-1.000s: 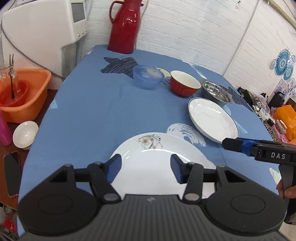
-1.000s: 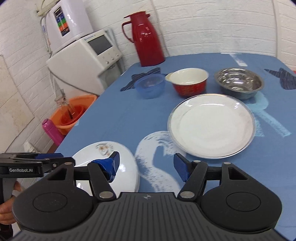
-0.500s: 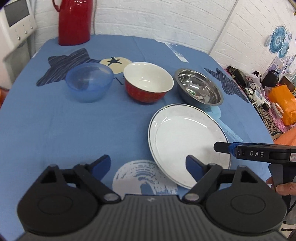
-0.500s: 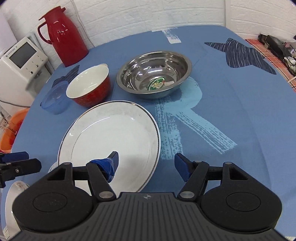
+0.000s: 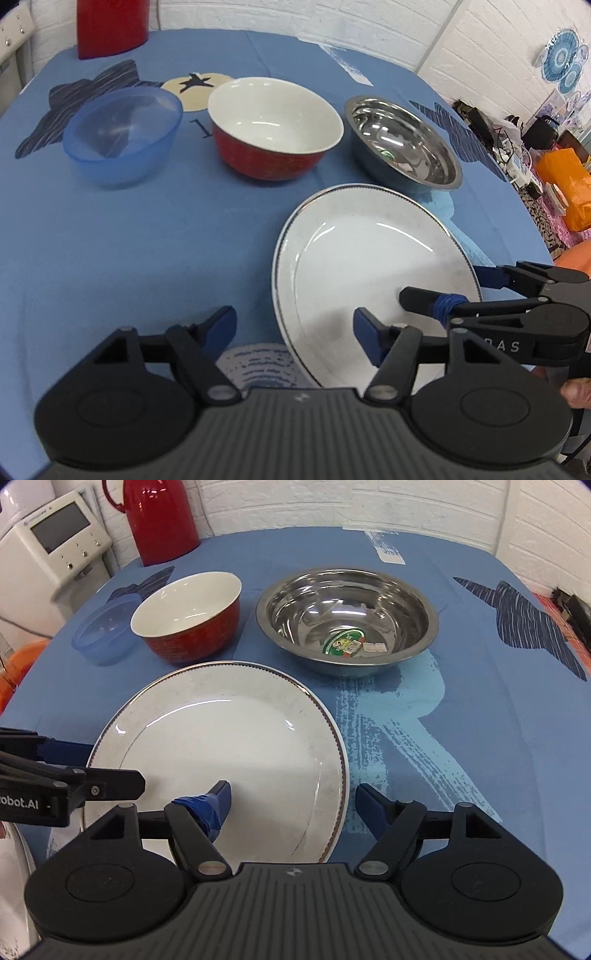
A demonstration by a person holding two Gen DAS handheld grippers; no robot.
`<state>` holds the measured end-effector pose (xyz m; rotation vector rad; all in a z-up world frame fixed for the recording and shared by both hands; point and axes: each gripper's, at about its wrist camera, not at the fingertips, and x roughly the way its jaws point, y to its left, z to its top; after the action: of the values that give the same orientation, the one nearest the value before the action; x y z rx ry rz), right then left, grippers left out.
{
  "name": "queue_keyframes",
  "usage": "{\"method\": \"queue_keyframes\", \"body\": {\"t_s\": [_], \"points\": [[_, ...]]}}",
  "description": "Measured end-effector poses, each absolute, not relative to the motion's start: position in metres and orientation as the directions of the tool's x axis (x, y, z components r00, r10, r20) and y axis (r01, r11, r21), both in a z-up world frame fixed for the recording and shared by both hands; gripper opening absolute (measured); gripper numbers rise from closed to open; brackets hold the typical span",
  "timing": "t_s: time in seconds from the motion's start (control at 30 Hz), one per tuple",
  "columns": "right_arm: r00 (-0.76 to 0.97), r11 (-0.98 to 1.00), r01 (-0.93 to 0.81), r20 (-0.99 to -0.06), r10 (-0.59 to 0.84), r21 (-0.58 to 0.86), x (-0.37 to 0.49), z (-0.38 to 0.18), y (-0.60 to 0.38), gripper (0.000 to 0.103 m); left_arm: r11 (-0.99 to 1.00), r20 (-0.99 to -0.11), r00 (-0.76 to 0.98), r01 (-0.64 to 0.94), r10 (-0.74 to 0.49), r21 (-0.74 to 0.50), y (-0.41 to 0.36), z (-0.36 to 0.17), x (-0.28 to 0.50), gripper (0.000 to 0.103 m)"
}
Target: Organize plates and bowls
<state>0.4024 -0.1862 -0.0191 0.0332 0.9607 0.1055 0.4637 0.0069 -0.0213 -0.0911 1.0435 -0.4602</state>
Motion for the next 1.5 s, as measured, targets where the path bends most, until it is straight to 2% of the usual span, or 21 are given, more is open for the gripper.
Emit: {"method": "queue_keyframes", "body": {"t_s": [0.13,0.23,0.27,0.3,0.4,0.47,0.67,0.9,1.07,1.23,1.5], "points": [[0.573,0.993,-0.083,-0.812,0.114,0.08,0.399,-0.02,-0.182,0.062,0.905,-0.81,0.43,0.327,-0.399,-0.272,0.005,-0.022,0.46,0.056],[0.595,0.991,-0.107,-0.794,0.127,0.078,0.394,-0.021,-0.18,0.059,0.91,-0.81,0.441,0.325,-0.387,-0.258,0.004,-0.022,0.459,0.051],[0.604,0.991,-0.113,-0.786,0.129,0.076,0.392,-0.021,-0.181,0.055,0.914,-0.81,0.451,0.329,-0.374,-0.238,0.004,-0.021,0.457,0.031],[0.612,0.99,-0.12,-0.779,0.135,0.077,0.39,-0.021,-0.184,0.049,0.915,-0.81,0.459,0.337,-0.366,-0.222,0.002,-0.021,0.455,0.018],[0.632,0.992,-0.094,-0.765,0.128,0.089,0.387,-0.02,-0.192,0.032,0.914,-0.808,0.443,0.296,-0.388,-0.276,0.005,-0.022,0.457,0.011],[0.629,0.992,-0.074,-0.767,0.128,0.105,0.384,-0.019,-0.192,0.031,0.917,-0.81,0.438,0.27,-0.389,-0.294,0.007,-0.021,0.455,0.007],[0.624,0.98,-0.049,-0.76,0.181,0.193,0.366,-0.016,-0.189,0.033,0.924,-0.807,0.46,0.272,-0.37,-0.268,0.014,-0.01,0.439,0.007],[0.659,0.982,-0.075,-0.73,0.181,0.176,0.344,-0.001,-0.179,0.037,0.93,-0.782,0.517,0.294,-0.347,-0.219,0.016,0.009,0.416,0.007],[0.688,0.973,-0.077,-0.694,0.211,0.219,0.323,0.01,-0.173,0.038,0.932,-0.755,0.558,0.297,-0.346,-0.207,0.028,0.025,0.389,0.007],[0.694,0.96,-0.137,-0.668,0.269,0.244,0.301,0.02,-0.147,0.039,0.944,-0.73,0.602,0.264,-0.323,-0.201,0.063,0.04,0.35,0.007],[0.658,0.923,-0.288,-0.648,0.384,0.254,0.271,0.021,-0.07,0.041,0.977,-0.731,0.647,0.138,-0.214,-0.164,0.142,0.038,0.286,0.007]]}}
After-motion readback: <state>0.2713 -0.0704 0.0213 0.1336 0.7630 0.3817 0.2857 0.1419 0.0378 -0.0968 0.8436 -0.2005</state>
